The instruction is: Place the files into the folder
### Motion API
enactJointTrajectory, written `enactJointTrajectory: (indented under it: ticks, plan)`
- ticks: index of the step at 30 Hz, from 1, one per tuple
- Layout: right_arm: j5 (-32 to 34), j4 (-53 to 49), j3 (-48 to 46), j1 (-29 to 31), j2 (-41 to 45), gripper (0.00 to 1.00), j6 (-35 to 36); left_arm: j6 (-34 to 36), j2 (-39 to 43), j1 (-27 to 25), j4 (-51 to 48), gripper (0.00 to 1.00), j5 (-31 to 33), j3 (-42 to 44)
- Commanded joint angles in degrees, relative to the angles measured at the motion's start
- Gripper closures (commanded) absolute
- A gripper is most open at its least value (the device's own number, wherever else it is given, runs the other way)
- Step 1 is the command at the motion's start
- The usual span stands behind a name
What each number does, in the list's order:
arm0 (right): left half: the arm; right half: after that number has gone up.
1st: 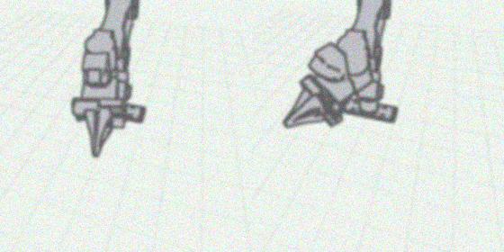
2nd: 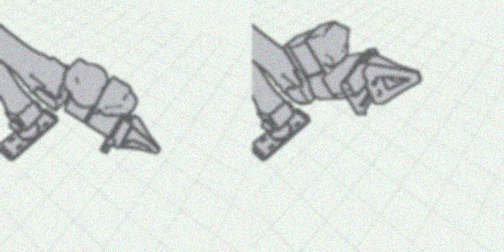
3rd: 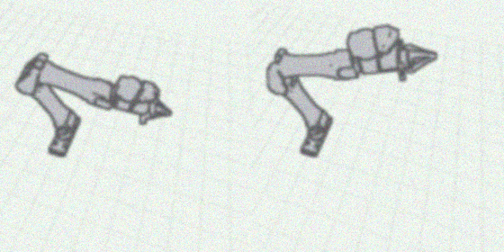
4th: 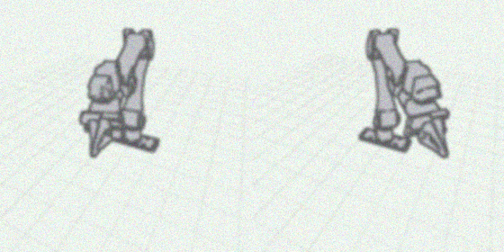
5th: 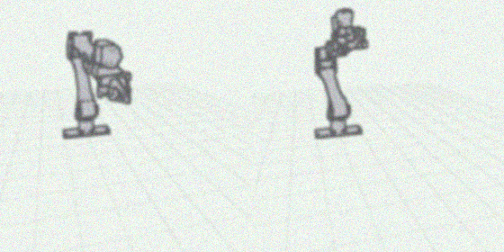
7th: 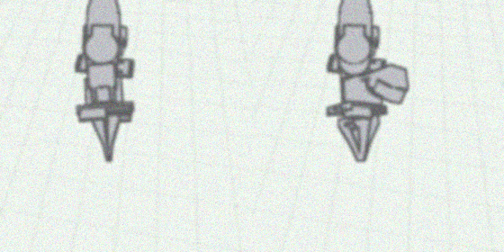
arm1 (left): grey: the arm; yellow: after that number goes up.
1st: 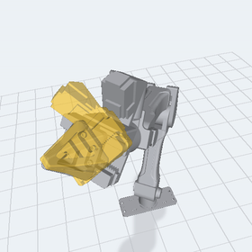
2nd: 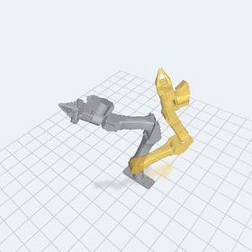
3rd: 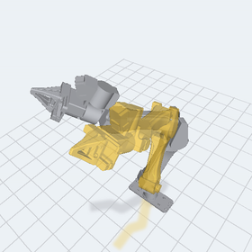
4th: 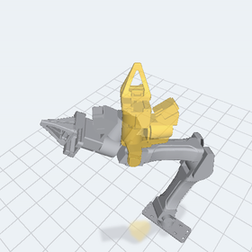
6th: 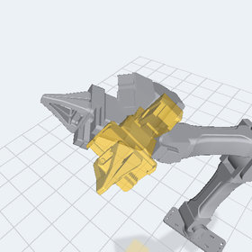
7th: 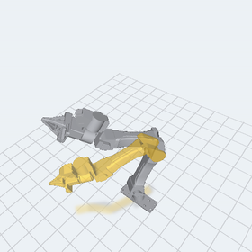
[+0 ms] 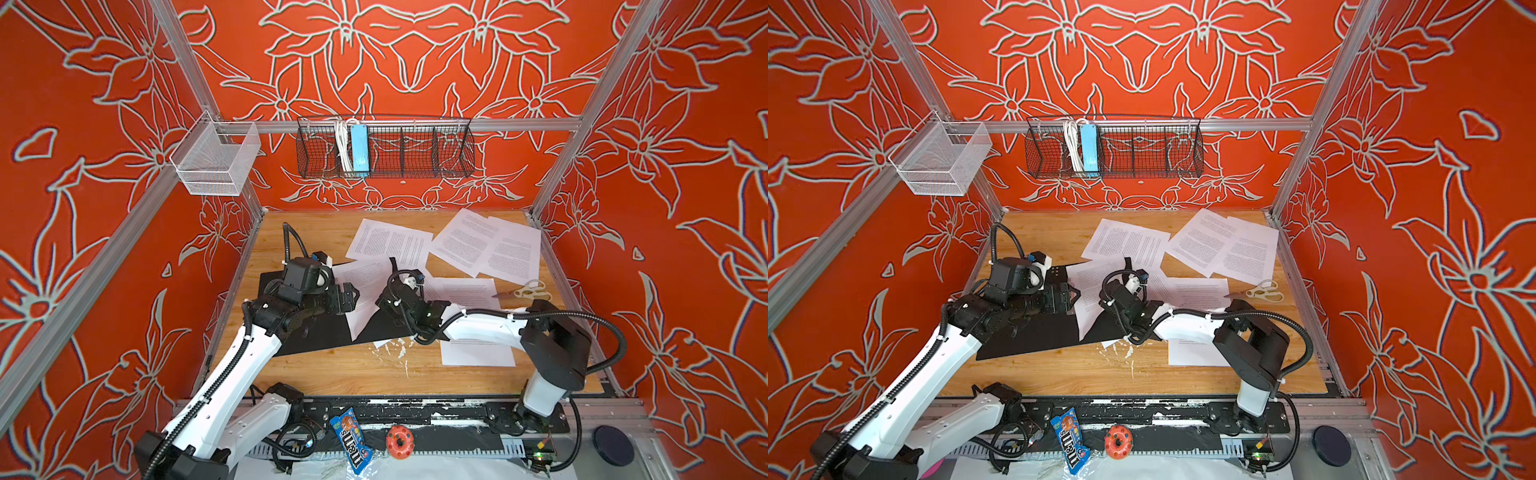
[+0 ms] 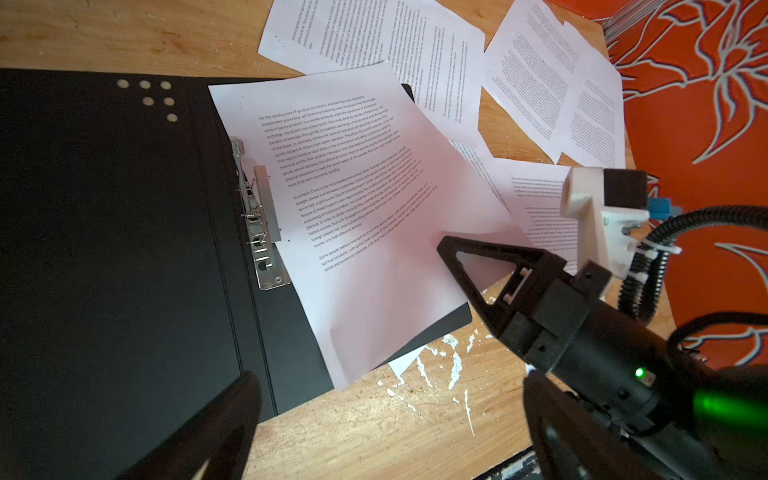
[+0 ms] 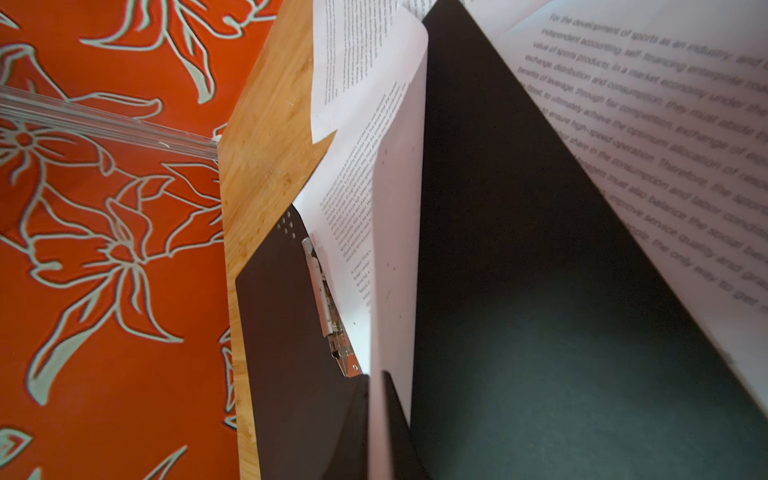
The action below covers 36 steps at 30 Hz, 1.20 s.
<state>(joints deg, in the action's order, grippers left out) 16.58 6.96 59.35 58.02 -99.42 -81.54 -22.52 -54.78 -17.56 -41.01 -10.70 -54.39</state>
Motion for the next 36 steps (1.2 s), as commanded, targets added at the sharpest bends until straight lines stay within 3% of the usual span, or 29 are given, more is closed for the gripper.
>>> enactJointTrajectory:
  ticks: [1,11,30,34,36]
  plan:
    - [-0.4,-1.26,-1.26,1.04,-0.81,0.93,-1.83,0.05,0.73,0.47,0.67,0.02,-0.95,0.61]
    - [-2.89,-1.86,-3.18,2.28,-1.47,0.87,-3.06,-0.01,0.67,0.49,0.67,0.02,-0.94,0.64]
    - [-3.22,-2.56,-4.42,3.5,-2.37,0.88,-4.05,0.04,0.05,0.51,0.5,0.02,-0.73,0.69]
    - [-3.19,-3.68,-4.33,3.44,-2.1,0.77,-3.63,0.03,0.02,0.53,0.5,0.02,-0.81,0.65]
    - [-2.98,-4.51,-4.29,3.42,-1.89,0.57,-3.56,0.07,0.02,0.51,0.41,0.02,-0.73,0.61]
